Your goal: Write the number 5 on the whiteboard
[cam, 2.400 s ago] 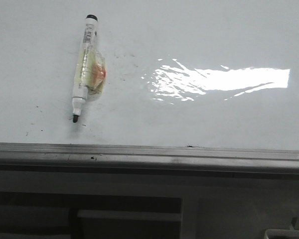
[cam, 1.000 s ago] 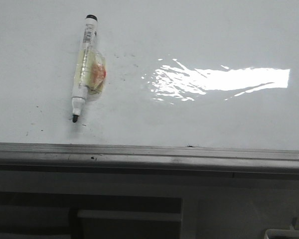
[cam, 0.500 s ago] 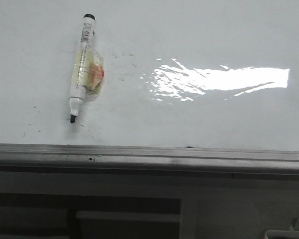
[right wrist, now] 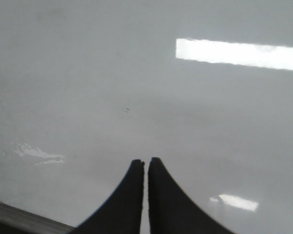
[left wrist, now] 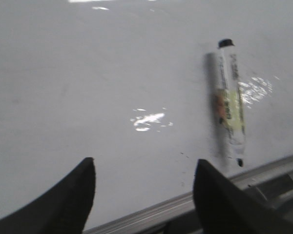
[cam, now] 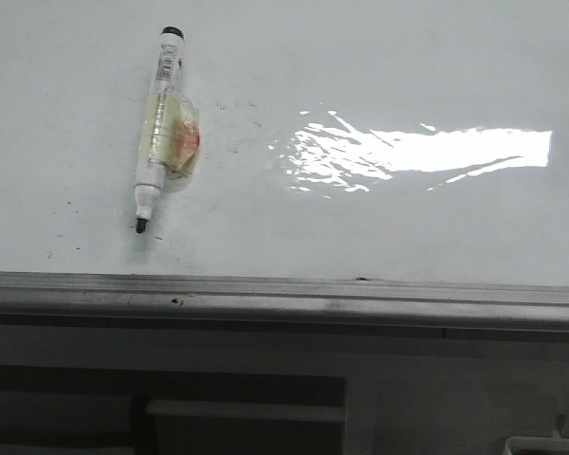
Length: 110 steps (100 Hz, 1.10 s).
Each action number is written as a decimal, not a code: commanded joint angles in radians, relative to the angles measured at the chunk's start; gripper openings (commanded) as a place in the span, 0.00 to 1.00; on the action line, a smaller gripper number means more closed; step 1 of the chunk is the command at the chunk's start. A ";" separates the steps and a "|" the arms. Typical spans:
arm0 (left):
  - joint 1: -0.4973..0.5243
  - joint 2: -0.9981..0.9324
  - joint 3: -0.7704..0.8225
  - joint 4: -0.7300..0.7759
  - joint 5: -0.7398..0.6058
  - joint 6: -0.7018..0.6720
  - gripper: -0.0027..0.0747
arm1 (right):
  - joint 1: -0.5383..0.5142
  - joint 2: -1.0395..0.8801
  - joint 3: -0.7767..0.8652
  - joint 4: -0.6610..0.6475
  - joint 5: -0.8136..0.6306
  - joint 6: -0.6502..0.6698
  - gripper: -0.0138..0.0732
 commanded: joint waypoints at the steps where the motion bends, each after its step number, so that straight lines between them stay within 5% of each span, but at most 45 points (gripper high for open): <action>1: -0.083 0.068 -0.059 -0.032 -0.046 0.013 0.67 | 0.012 0.027 -0.033 0.003 -0.068 -0.022 0.40; 18: -0.226 0.203 -0.077 -0.127 -0.108 0.013 0.56 | 0.033 0.027 -0.033 0.003 -0.064 -0.022 0.58; 50: -0.388 0.411 -0.077 -0.246 -0.342 0.013 0.55 | 0.033 0.027 -0.033 0.003 -0.064 -0.022 0.58; 84: -0.411 0.536 -0.077 -0.306 -0.463 0.013 0.54 | 0.033 0.027 -0.033 0.005 -0.064 -0.022 0.58; 110: -0.411 0.599 -0.078 -0.306 -0.522 0.013 0.33 | 0.033 0.027 -0.033 0.005 -0.072 -0.022 0.58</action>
